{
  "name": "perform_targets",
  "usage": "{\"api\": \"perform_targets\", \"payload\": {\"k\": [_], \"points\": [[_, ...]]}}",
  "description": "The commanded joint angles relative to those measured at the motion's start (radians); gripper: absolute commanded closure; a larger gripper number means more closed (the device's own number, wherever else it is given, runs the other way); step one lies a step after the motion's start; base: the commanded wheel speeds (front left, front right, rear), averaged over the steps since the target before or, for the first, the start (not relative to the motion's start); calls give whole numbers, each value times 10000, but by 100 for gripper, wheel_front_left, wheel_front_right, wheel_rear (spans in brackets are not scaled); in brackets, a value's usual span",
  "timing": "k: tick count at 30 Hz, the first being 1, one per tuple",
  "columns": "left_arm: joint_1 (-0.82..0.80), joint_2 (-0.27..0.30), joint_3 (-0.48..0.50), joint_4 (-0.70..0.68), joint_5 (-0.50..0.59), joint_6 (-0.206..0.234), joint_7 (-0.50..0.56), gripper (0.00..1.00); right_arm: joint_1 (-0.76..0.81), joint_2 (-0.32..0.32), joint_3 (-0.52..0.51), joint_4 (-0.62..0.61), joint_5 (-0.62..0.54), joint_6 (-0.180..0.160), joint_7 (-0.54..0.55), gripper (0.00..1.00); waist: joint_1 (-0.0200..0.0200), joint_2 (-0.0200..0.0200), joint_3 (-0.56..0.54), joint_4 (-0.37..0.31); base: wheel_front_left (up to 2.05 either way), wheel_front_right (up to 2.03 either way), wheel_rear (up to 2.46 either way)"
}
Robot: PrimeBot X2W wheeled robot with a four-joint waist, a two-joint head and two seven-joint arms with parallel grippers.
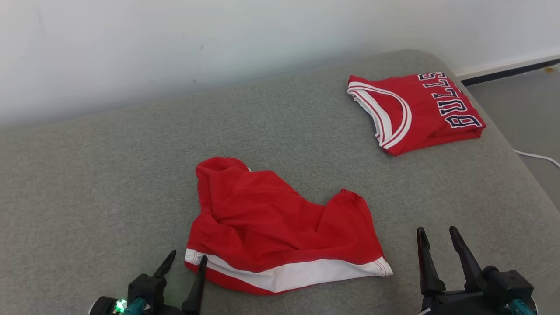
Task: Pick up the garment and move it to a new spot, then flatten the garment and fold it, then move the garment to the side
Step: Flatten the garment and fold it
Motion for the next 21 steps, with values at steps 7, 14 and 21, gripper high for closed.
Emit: {"api": "perform_targets", "payload": {"k": [7, 14, 21], "points": [[-566, 354, -837, 699, -791, 11, -28, 100, -103, -8, -38, 111, 13, -30, -142, 0, 0, 0, 42, -117, 0, 0, 0], [-471, 426, -234, 54, -822, 85, -27, 100, 84, -92, -131, 100, -35, -30, -173, 0, 0, 0, -112, 631, 0, 0, 0], [698, 252, 674, -1001, -437, 369, -28, 100, 96, -138, -97, 244, -66, -30, -208, 0, 0, 0, -299, 1780, 0, 0, 0]]}}
